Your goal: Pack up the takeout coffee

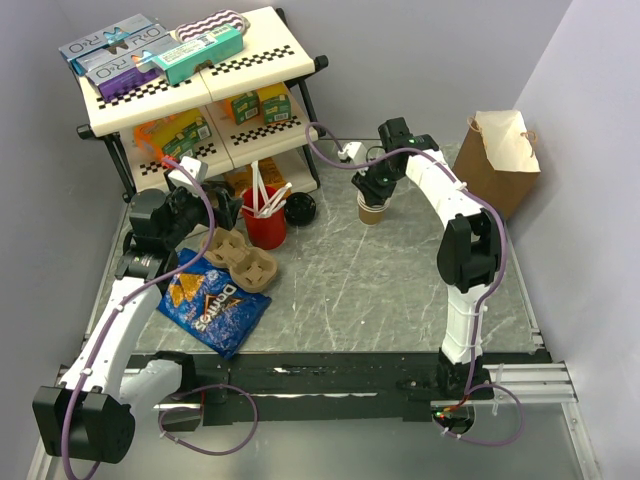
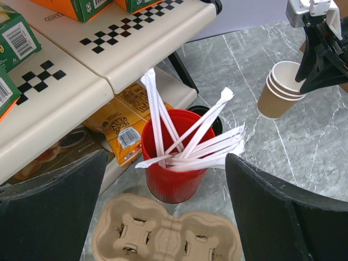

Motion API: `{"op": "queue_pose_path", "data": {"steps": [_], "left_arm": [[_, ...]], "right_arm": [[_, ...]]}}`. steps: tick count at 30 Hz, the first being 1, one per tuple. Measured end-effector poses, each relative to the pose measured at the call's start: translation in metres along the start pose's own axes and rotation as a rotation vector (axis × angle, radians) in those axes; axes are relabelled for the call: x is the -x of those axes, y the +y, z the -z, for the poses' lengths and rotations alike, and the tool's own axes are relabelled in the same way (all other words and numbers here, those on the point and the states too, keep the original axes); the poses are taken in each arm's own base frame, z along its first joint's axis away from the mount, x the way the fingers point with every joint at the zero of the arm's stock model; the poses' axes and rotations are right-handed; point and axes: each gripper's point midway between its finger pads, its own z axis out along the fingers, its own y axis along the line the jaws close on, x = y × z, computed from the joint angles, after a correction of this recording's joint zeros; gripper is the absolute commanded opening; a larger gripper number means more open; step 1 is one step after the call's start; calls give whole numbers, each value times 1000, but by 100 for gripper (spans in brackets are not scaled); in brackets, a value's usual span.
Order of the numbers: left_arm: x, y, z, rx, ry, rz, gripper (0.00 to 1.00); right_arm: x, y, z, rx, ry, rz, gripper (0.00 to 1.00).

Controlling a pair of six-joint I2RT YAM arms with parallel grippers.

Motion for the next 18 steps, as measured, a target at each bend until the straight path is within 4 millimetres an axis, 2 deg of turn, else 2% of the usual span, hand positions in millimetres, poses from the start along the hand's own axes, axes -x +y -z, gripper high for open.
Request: {"op": "queue_pose_path", "data": {"steps": [18], "left_arm": [[3, 0, -1, 0, -11, -4, 97]], "right_arm": [[-11, 4, -6, 29, 40, 2, 34]]}}
